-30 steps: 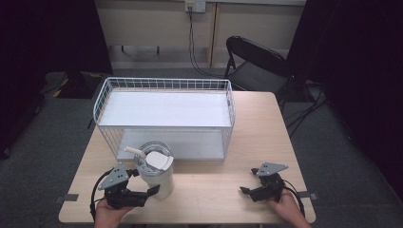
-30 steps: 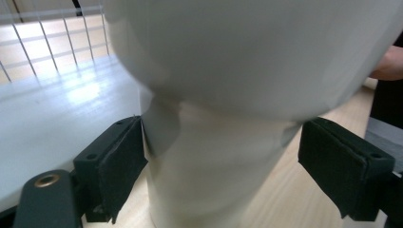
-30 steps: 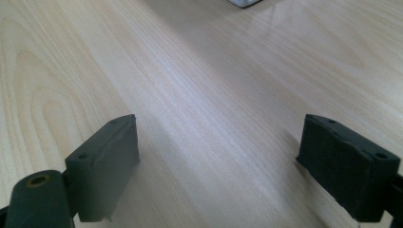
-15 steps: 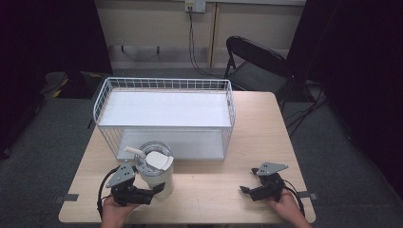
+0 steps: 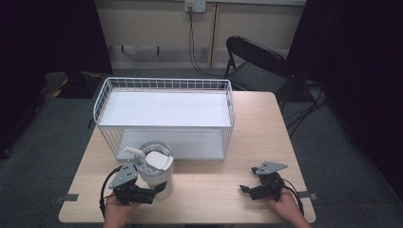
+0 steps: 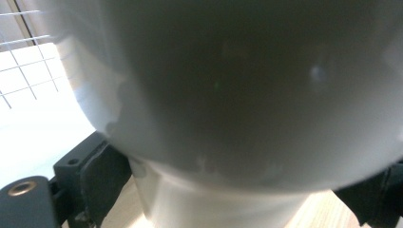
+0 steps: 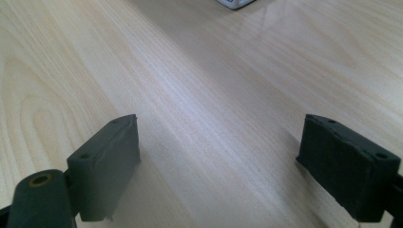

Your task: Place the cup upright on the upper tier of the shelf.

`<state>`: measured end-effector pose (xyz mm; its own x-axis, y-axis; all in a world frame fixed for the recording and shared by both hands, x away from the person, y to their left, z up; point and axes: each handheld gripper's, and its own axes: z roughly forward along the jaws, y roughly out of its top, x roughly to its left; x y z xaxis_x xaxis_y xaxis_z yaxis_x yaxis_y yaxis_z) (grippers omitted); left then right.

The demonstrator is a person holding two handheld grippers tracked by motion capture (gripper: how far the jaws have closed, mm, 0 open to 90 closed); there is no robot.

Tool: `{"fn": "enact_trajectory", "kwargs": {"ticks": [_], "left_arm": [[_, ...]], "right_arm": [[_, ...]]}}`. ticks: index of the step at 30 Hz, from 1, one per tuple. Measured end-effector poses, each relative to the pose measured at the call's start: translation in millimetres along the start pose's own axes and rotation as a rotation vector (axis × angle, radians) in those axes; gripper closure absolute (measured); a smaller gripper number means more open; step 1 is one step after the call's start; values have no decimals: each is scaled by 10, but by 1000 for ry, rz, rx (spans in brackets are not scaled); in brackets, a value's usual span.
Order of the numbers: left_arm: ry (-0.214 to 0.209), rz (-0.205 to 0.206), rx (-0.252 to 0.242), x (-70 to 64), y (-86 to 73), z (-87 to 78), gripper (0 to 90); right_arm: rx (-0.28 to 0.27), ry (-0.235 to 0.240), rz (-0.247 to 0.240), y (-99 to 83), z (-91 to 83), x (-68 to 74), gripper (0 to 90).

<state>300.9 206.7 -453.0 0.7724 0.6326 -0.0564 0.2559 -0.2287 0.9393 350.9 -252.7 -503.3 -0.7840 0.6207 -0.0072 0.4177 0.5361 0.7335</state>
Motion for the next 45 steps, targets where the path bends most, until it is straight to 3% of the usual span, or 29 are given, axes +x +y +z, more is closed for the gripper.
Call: {"fn": "enact_trajectory", "kwargs": {"ticks": [10, 13, 21, 33, 45], "left_arm": [[-3, 1, -16, 2, 4, 30, 82], [5, 29, -21, -2, 1, 26, 91], [3, 56, -65, -7, -35, 39, 101], [17, 50, -80, -11, -68, 29, 99], [-17, 43, -117, 22, -39, 64, 78]], "right_arm": [[0, -1, 0, 0, 0, 1, 129], [0, -1, 0, 0, 0, 1, 129], [-1, -7, 8, -8, -8, 7, 128], [-1, -8, 11, -11, -11, 7, 130], [-1, -11, 12, -15, -15, 9, 130]]}}
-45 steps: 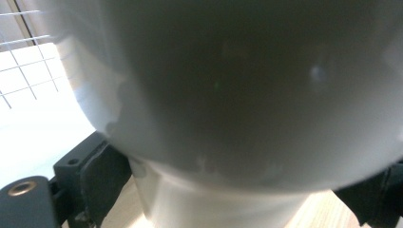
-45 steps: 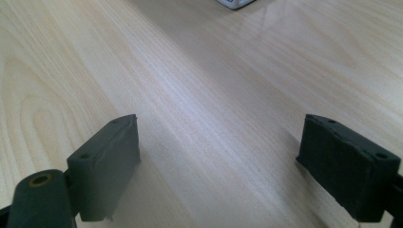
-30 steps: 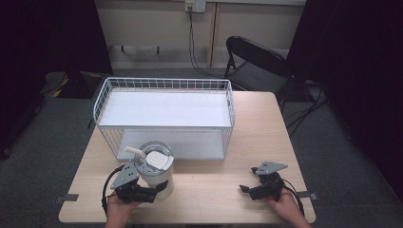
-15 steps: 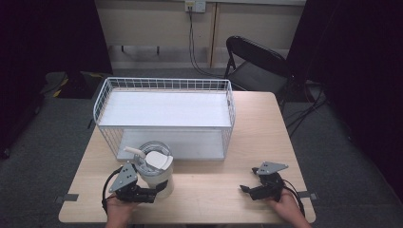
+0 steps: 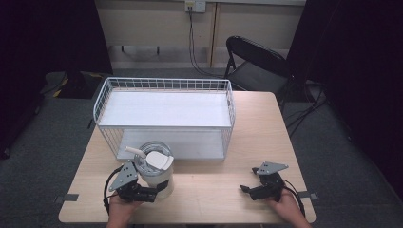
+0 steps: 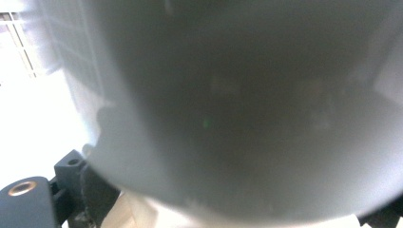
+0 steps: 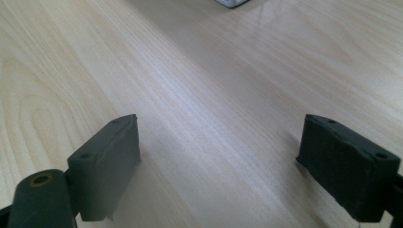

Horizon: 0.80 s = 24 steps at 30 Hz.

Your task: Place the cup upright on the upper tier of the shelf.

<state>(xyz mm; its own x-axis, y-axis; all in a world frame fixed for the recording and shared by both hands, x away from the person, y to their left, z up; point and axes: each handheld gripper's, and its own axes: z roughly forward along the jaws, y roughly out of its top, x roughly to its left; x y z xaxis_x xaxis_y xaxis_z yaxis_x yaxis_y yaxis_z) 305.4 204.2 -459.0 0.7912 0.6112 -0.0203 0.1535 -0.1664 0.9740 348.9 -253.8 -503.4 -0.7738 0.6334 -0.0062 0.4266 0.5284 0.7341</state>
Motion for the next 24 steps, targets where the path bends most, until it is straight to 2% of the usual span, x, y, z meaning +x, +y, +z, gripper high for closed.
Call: {"fn": "enact_trajectory", "kwargs": {"ticks": [5, 8, 13, 17, 24], "left_arm": [[-23, -15, -26, 18, -3, 16, 64], [-22, 2, -37, 20, -19, 10, 82], [-16, 18, -33, -2, -12, -8, 89], [-13, 48, -29, -27, -2, -26, 89], [-9, 3, -49, -8, 32, -75, 89]], "right_arm": [[1, -2, 2, -7, -9, 3, 130], [1, -5, 5, -12, -13, 7, 130], [0, -7, 6, -15, -17, 9, 130], [1, -6, 7, -15, -17, 8, 129], [0, -5, 6, -14, -17, 7, 129]]}}
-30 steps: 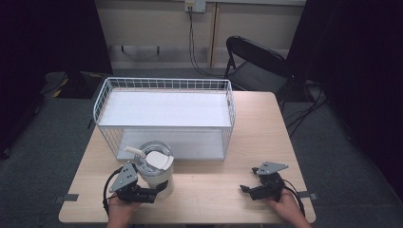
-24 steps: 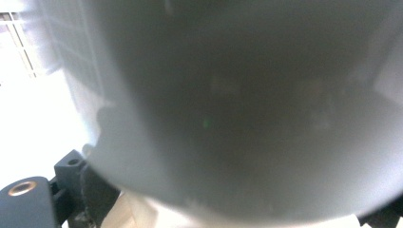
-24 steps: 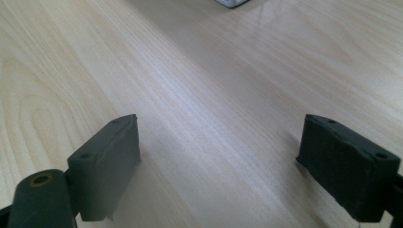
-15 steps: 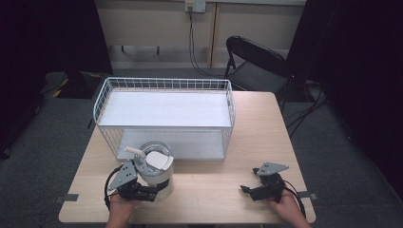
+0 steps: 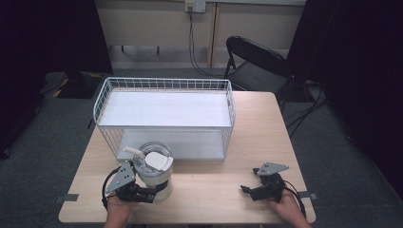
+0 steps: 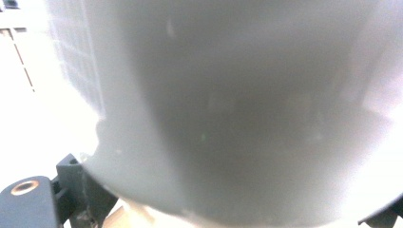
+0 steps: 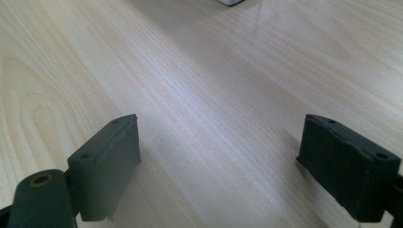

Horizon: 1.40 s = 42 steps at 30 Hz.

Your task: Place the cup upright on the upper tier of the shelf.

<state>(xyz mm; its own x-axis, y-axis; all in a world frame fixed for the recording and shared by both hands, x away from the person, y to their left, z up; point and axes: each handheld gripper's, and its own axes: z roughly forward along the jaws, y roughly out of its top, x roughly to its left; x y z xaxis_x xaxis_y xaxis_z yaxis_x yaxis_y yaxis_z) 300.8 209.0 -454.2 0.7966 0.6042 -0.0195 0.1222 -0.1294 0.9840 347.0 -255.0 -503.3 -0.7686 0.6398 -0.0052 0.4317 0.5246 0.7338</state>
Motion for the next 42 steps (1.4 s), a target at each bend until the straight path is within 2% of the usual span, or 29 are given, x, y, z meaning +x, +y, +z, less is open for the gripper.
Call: {"fn": "enact_trajectory", "kwargs": {"ticks": [3, 5, 10, 13, 19, 22, 25, 29, 31, 34, 38, 42], "left_arm": [[9, 4, 10, 20, 52, -24, 89], [7, -31, 15, 24, 73, -33, 88], [22, -46, 50, 63, 125, -74, 89], [20, -79, 46, 89, 160, -124, 89], [38, -81, 58, 139, 289, -213, 89], [41, -102, 58, 158, 349, -240, 89], [45, -85, 65, 174, 420, -258, 89], [40, -101, 67, 194, 499, -267, 89], [39, -89, 64, 203, 538, -269, 89], [40, -94, 58, 210, 596, -272, 90], [39, -67, 63, 230, 686, -274, 90], [35, -83, 63, 240, 777, -263, 90]], "right_arm": [[0, 0, 0, 0, 0, -1, 129], [0, 0, 0, 0, 1, -1, 129], [0, 0, 0, 0, 0, -1, 129], [0, 0, 0, 0, 0, -1, 129], [0, 0, 0, 0, 1, -1, 129], [0, 0, 0, 0, 1, -1, 129], [0, 0, 0, 0, 0, 0, 129], [0, -1, 0, 0, 0, 0, 129], [0, -1, 0, 0, 0, 0, 129], [0, -1, 0, 0, 0, 0, 130], [0, -1, 0, 0, 0, 0, 129], [0, -1, 0, 0, 0, 0, 129]]}}
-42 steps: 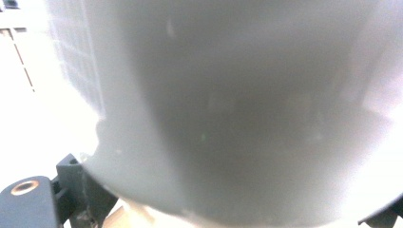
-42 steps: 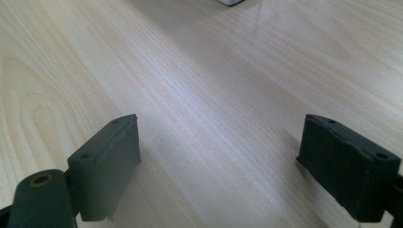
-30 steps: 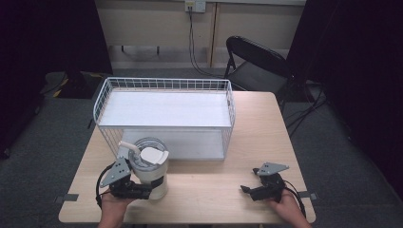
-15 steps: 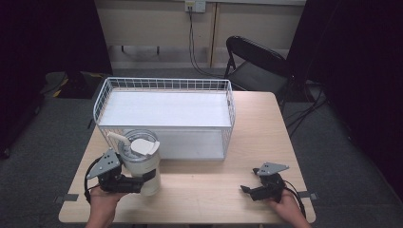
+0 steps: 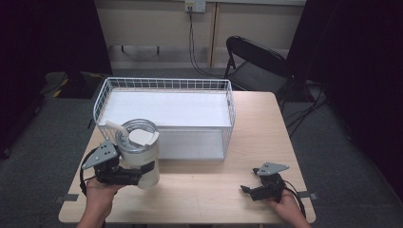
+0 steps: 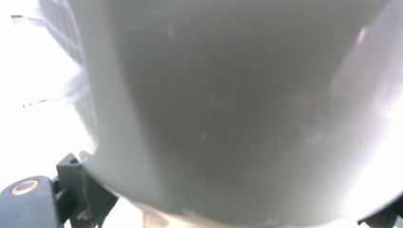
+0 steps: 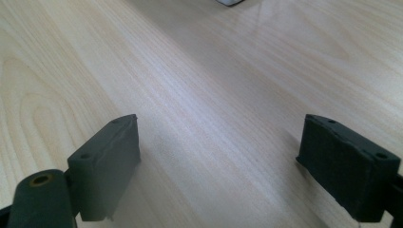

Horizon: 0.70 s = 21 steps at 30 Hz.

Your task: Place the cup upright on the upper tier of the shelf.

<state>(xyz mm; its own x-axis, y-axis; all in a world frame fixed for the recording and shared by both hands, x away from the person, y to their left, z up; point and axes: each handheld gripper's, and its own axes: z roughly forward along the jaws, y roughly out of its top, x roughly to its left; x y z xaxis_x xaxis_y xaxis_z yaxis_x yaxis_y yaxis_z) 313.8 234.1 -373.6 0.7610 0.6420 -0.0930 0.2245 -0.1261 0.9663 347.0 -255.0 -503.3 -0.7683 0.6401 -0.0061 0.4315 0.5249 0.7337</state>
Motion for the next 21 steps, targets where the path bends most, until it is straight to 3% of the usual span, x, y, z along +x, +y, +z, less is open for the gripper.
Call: {"fn": "enact_trajectory", "kwargs": {"ticks": [11, 16, 18, 21], "left_arm": [[-11, 28, -16, 6, 255, 11, 90], [-16, 20, -18, 2, 362, 17, 90], [-16, 38, -15, 9, 411, 22, 90], [-18, 28, -25, 2, 483, 31, 90]], "right_arm": [[0, 0, 0, 0, 0, 0, 129], [0, 0, 0, 0, 0, 0, 129], [0, 0, 0, 0, 0, 0, 129], [0, 0, 0, 0, 0, 0, 129]]}}
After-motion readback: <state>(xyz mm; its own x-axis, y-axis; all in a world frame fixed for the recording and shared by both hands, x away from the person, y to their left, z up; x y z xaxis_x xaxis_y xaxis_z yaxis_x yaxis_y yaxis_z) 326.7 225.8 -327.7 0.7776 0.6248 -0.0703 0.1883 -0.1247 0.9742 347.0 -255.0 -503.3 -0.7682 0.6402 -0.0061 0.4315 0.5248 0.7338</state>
